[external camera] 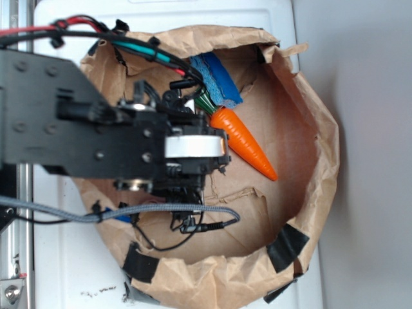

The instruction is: Grab the white paper.

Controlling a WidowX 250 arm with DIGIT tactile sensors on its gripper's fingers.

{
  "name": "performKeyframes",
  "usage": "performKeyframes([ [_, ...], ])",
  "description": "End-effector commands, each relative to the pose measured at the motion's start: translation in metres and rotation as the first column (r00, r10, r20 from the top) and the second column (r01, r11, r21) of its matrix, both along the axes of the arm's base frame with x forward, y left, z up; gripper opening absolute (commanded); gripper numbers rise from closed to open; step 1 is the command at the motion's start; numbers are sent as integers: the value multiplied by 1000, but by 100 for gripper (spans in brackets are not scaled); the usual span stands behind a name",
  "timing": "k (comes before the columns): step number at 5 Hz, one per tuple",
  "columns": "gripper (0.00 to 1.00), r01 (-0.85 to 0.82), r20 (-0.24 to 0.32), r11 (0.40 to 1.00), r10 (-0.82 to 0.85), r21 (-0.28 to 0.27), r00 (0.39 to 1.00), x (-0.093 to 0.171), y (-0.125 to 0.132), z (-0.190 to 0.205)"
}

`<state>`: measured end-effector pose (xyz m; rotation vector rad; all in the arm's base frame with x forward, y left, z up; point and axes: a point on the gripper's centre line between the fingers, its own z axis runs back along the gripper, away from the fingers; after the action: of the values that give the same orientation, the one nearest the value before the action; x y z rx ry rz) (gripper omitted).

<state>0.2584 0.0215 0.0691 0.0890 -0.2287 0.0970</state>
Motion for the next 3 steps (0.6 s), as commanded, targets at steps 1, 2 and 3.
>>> performKeyframes([
  [1,100,-26,73,998,22,60,997,28,-22,-16],
  [2,100,-14,109,997,6,76,994,22,-25,-21],
  [3,0,-15,132,994,0,110,991,16,-28,-29],
])
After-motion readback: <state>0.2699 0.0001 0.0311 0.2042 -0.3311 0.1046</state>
